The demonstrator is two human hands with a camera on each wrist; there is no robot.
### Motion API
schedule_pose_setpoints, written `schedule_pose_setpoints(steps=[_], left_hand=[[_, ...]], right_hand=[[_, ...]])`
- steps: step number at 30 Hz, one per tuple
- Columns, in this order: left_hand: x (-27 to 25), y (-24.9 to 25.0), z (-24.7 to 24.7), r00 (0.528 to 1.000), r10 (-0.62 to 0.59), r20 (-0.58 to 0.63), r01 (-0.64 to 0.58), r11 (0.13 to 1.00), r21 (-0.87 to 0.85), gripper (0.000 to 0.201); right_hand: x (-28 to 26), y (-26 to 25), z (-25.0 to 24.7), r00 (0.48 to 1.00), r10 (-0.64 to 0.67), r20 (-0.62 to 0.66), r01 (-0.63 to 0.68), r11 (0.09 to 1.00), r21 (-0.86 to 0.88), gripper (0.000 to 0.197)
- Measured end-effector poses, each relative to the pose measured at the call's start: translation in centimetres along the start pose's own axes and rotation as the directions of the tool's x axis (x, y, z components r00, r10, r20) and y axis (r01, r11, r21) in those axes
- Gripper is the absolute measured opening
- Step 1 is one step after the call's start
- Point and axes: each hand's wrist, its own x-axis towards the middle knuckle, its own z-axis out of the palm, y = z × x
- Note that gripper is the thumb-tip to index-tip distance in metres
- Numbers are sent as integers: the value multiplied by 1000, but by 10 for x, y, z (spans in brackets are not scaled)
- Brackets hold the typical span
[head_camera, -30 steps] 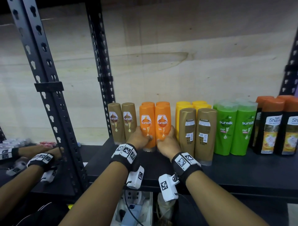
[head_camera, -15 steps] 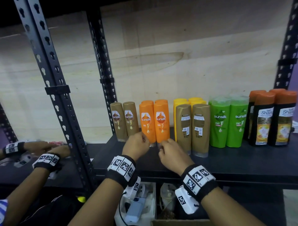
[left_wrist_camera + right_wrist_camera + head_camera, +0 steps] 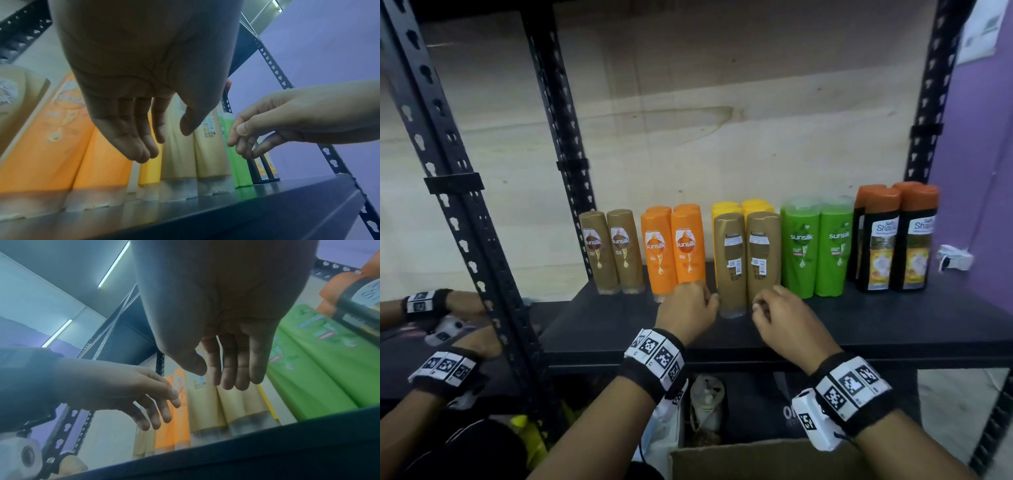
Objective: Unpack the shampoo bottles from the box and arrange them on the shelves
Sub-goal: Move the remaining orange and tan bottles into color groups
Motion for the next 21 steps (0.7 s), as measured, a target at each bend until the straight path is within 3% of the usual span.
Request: schedule_pose_setpoints(steps=[2, 6, 10, 17, 21], left_hand=[[4, 8, 7, 1000, 0, 8, 0, 999, -37, 24], [14, 19, 15, 999, -7, 40, 14, 984, -178, 49], [24, 25, 20, 999, -20, 47, 32, 961, -274, 61], [31, 26, 32, 991, -56, 122, 108, 877, -469, 62], [29, 28, 41, 995, -90, 38, 96, 833, -545, 59]], right_hand=[[-1, 10, -9, 1000, 7, -18, -7, 1000, -7, 16], [-1, 25, -18, 995, 71, -71, -66, 995, 79, 20], [-1, 35, -10, 983, 122, -134, -93, 974, 207, 51], [11, 40, 13, 965, 261, -11, -232, 875, 425, 77], [21, 38, 24, 965, 263, -4, -234, 864, 446, 73]])
